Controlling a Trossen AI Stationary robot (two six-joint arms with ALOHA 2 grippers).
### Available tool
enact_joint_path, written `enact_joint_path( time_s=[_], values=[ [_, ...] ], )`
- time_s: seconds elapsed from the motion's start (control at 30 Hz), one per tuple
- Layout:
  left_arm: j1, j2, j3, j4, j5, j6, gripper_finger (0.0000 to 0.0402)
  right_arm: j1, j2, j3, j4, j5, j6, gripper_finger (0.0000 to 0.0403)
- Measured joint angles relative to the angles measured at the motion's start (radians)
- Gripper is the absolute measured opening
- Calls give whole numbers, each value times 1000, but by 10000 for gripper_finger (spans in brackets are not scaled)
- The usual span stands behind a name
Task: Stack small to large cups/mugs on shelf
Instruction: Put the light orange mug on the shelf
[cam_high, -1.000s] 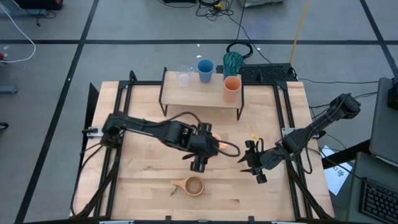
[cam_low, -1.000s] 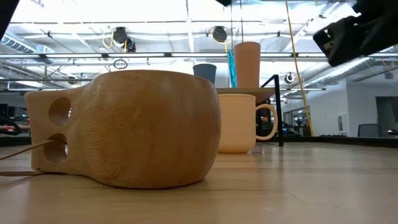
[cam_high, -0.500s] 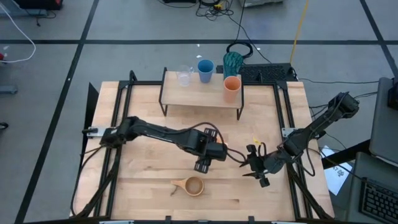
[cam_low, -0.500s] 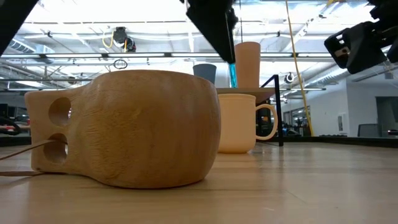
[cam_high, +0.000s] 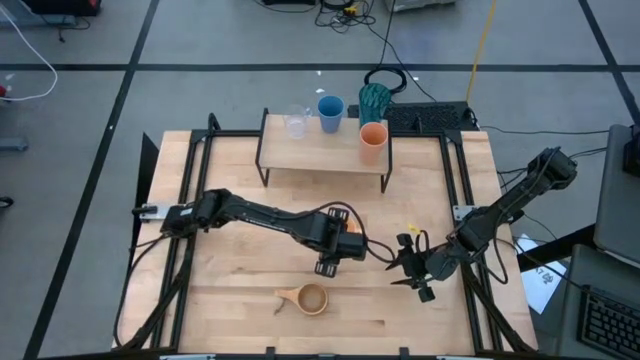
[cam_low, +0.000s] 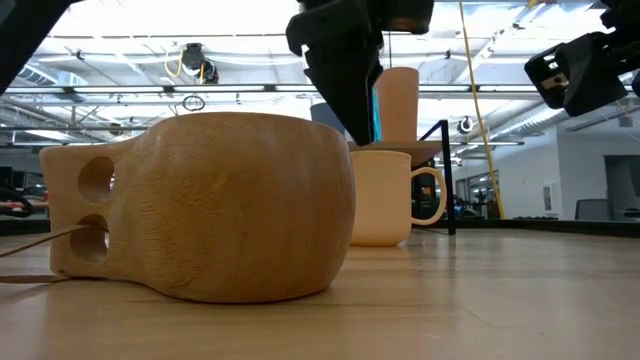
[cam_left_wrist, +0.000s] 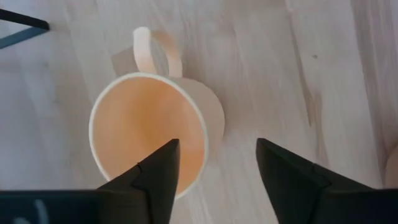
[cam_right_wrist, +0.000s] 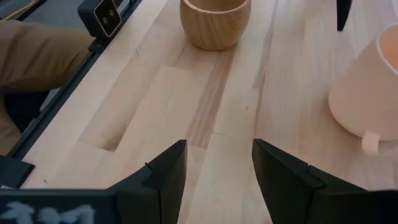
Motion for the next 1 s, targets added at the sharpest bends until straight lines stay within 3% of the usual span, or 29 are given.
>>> enact_joint_path(
  time_s=[0.43,0.7,1.0],
  values=[
    [21,1,-101,107,-19,38,135,43,0,0,0,0,-1,173],
    [18,0,-102,107,-18,82,13,44,0,0,0,0,-8,173],
    [18,-2,-52,61,82,59,8,43,0,0,-1,0,-16,173]
  ],
)
